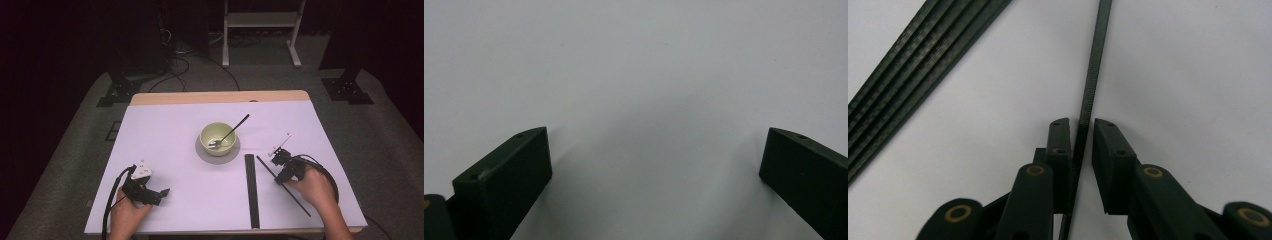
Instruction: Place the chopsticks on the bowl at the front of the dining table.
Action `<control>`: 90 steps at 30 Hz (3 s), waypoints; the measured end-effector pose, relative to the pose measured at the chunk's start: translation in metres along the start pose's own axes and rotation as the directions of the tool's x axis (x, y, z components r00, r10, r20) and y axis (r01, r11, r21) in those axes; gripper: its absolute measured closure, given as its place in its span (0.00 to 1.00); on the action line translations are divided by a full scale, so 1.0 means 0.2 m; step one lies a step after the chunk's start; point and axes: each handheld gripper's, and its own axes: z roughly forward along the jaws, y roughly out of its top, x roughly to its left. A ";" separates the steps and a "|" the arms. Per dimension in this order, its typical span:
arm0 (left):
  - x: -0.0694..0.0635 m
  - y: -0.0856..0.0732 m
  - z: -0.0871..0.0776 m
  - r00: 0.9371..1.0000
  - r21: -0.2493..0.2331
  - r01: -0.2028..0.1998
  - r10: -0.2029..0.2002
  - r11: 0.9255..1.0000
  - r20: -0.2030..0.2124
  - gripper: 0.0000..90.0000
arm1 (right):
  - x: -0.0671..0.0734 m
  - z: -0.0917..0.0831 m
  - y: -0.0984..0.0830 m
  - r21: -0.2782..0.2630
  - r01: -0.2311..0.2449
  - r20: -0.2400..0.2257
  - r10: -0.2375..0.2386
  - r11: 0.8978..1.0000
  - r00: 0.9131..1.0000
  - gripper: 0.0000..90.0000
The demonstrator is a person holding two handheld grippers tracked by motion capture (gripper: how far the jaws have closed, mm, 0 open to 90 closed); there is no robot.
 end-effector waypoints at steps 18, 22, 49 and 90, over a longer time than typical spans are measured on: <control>0.00 0.00 0.00 1.000 0.000 0.000 0.000 1.000 0.000 0.00 | -0.01 0.01 0.01 0.021 -0.050 -0.006 0.050 0.999 0.999 0.95; 0.00 0.00 0.00 1.000 0.000 -0.001 0.001 1.000 0.000 0.00 | -0.01 0.01 0.01 0.026 -0.048 0.000 0.048 0.999 0.999 0.95; 0.00 0.00 0.00 1.000 -0.001 0.000 0.000 1.000 0.000 0.00 | -0.01 -0.15 0.02 -0.025 -0.096 -0.024 0.096 0.995 0.995 0.95; 0.00 0.00 0.00 1.000 -0.004 0.001 -0.001 1.000 0.000 0.00 | 0.20 -0.34 0.61 -0.119 -0.052 -0.077 0.043 0.992 0.996 0.95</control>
